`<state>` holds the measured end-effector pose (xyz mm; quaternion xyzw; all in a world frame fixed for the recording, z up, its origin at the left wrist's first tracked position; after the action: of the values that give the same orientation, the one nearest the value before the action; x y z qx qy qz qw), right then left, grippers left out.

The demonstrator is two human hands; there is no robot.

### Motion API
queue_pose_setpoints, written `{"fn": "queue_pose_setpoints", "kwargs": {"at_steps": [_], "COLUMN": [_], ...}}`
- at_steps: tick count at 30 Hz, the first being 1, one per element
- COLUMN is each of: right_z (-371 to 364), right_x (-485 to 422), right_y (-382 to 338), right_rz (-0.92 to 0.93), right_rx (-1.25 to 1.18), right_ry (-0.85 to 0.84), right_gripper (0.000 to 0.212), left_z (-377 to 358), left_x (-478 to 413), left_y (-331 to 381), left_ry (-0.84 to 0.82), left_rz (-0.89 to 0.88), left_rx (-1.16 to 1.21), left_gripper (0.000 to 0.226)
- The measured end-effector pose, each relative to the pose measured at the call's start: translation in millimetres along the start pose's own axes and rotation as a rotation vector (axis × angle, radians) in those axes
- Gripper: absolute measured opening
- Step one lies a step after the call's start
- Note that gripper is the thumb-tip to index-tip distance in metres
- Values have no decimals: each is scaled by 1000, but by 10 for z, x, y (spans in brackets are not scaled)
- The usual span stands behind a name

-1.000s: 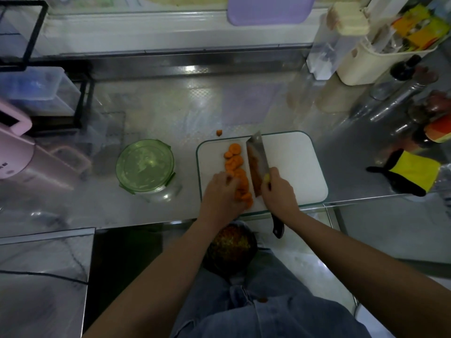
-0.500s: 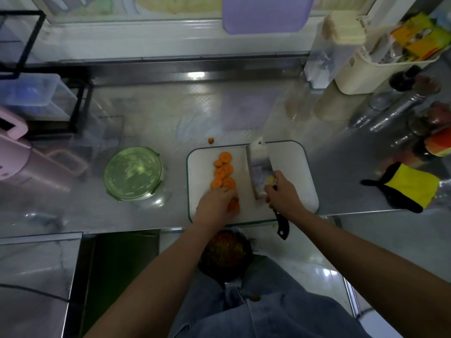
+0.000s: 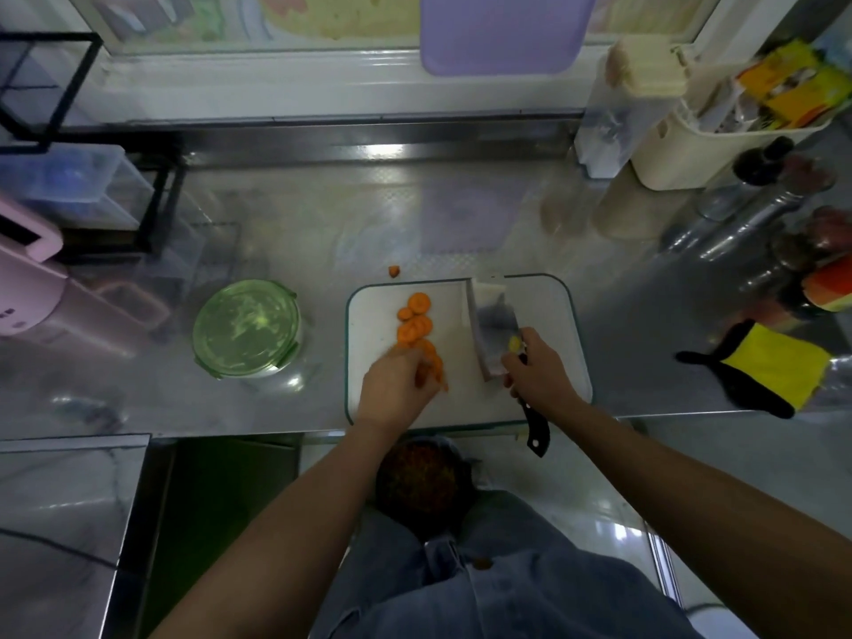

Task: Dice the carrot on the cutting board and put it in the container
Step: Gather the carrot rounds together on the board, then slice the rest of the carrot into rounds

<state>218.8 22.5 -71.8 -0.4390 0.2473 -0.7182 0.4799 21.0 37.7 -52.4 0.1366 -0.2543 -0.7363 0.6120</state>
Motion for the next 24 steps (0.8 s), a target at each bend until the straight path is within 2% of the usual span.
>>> {"fn": "queue_pose_setpoints", "kwargs": {"at_steps": [2, 5, 9, 15, 24], "right_z": [85, 216, 324, 355, 443], "right_x": [4, 9, 36, 9, -138], "right_y": [7, 15, 92, 130, 156], "right_rz": [16, 52, 85, 119, 83], "right_rx": [14, 74, 170, 311, 179], "right_ry": [21, 43, 14, -4, 50], "right_gripper": [7, 12, 7, 18, 8], "left_z": [33, -156, -506, -573, -366], "left_x": [-48, -180, -354, -473, -536], "left_y": [37, 153, 289, 363, 209], "left_ry": [41, -14, -97, -66, 59], "left_rz": [78, 150, 230, 247, 376], "left_rx": [112, 203, 209, 204, 372], "left_gripper": [21, 22, 23, 17, 20]}}
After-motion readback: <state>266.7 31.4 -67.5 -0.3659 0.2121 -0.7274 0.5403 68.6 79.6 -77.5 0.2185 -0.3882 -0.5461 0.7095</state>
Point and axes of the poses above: each hand's wrist, its own x-axis away from the middle knuckle, its own z-axis out of the back of the hand, y = z × x, the point moved 10 cm from there along -x, towards the middle knuckle, and after that the axes turned 3 degrees about -x, right-handed, at the moved point
